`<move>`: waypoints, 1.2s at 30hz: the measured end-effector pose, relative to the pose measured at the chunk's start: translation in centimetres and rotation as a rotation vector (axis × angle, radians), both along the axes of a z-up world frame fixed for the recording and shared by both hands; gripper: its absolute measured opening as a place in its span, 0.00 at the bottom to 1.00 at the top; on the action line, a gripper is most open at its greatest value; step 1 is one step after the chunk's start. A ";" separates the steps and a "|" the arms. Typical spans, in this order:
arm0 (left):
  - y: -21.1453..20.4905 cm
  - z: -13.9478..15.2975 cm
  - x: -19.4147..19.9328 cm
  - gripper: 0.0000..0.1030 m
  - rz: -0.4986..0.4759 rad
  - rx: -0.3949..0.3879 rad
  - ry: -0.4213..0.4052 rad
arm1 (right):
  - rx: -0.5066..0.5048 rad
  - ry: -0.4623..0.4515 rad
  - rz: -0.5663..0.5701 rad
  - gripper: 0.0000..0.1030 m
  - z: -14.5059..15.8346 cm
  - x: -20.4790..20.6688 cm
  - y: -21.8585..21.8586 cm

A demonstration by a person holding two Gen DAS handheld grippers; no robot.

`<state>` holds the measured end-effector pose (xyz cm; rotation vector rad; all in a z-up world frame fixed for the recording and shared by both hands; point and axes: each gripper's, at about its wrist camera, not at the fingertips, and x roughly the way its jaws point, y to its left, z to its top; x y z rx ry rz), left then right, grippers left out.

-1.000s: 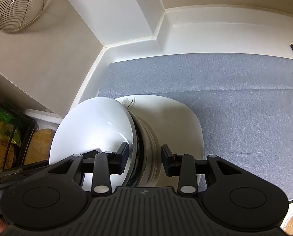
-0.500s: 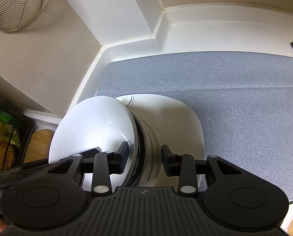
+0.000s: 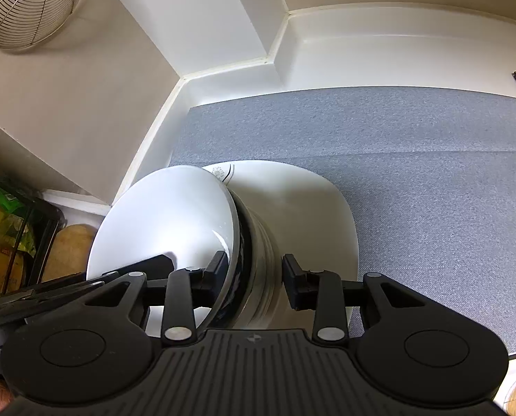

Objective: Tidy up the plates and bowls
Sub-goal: 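Lower the bowl stack onto the flower-patterned plate with both tools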

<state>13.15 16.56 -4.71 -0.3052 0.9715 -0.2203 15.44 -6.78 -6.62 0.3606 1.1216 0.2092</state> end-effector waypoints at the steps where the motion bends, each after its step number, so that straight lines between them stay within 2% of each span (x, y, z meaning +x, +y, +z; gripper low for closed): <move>1: 0.1 0.2 -0.2 0.40 0.002 -0.007 -0.012 | 0.000 -0.002 0.002 0.35 0.0 0.0 0.0; 6: 1.4 1.8 -2.0 0.42 0.050 -0.054 -0.069 | 0.006 -0.020 0.006 0.36 0.5 -0.6 -0.5; 10: 3.7 3.0 -3.7 0.42 0.133 -0.144 -0.136 | 0.006 -0.071 0.003 0.36 1.9 -1.4 -1.1; 12: 4.8 3.0 -4.4 0.42 0.188 -0.163 -0.159 | 0.015 -0.103 -0.007 0.36 2.7 -1.9 -1.8; 16: 6.6 1.7 -4.1 0.42 0.284 -0.184 -0.130 | 0.049 -0.209 -0.063 0.36 4.3 -3.0 -3.8; 19: 7.1 0.3 -3.8 0.42 0.318 -0.173 -0.084 | 0.053 -0.256 -0.154 0.38 4.1 -3.8 -5.3; 22: 6.6 -0.9 -3.6 0.42 0.302 -0.154 -0.050 | 0.065 -0.225 -0.230 0.38 2.3 -4.0 -6.5; 25: 5.8 -1.6 -3.4 0.42 0.278 -0.131 -0.039 | 0.059 -0.141 -0.254 0.38 -0.1 -4.0 -6.6; 30: 4.9 -3.0 -3.0 0.42 0.256 -0.122 -0.009 | 0.046 -0.079 -0.230 0.38 -2.5 -3.7 -5.6; 36: 4.4 -4.0 -2.9 0.42 0.224 -0.108 0.014 | 0.065 -0.027 -0.220 0.38 -3.7 -3.8 -5.4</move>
